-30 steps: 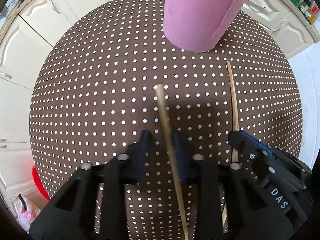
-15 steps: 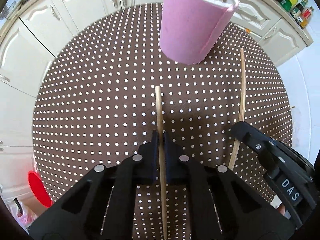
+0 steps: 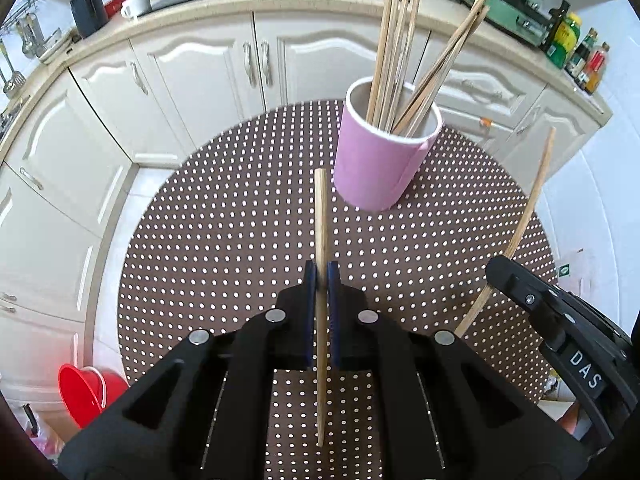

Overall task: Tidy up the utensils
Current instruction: 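Lift both chopsticks upright and lower them into the pink cup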

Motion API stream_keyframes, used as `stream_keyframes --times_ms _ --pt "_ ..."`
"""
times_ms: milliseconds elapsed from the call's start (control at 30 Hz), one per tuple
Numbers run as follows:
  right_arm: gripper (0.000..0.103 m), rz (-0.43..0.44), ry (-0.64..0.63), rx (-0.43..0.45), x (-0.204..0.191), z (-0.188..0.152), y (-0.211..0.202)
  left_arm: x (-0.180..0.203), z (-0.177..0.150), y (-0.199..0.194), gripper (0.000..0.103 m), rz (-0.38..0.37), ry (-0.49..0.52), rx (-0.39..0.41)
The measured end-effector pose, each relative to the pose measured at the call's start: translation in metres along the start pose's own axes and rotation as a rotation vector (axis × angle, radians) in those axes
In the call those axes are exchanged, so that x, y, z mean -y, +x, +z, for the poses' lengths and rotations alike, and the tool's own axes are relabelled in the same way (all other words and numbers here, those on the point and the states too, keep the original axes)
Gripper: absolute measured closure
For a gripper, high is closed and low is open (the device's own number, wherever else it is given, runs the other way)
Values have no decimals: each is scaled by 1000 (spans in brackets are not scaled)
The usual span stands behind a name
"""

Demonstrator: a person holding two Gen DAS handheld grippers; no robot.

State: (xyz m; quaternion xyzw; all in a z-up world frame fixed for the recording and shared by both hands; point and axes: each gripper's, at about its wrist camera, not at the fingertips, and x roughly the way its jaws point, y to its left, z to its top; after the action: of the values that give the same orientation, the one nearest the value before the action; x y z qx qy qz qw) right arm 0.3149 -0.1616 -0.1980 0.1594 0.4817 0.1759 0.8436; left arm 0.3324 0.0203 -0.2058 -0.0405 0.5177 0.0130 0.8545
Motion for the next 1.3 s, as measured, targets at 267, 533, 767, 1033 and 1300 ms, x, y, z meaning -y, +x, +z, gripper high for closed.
stream_keyframes --times_ms 267,533,767,1033,1300 --pt "98 1 -26 51 -4 4 -17 10 -2 -33 97 -5 31 91" --pt "98 4 -46 112 -11 13 -36 5 6 -60 97 -14 24 161" --pt "98 13 -70 188 -21 32 -56 6 18 -85 97 -15 22 236" --pt "99 13 -93 264 -30 54 -71 9 34 -110 97 -27 27 308" --pt "98 12 -112 316 -41 78 -73 8 57 -125 97 -60 13 362"
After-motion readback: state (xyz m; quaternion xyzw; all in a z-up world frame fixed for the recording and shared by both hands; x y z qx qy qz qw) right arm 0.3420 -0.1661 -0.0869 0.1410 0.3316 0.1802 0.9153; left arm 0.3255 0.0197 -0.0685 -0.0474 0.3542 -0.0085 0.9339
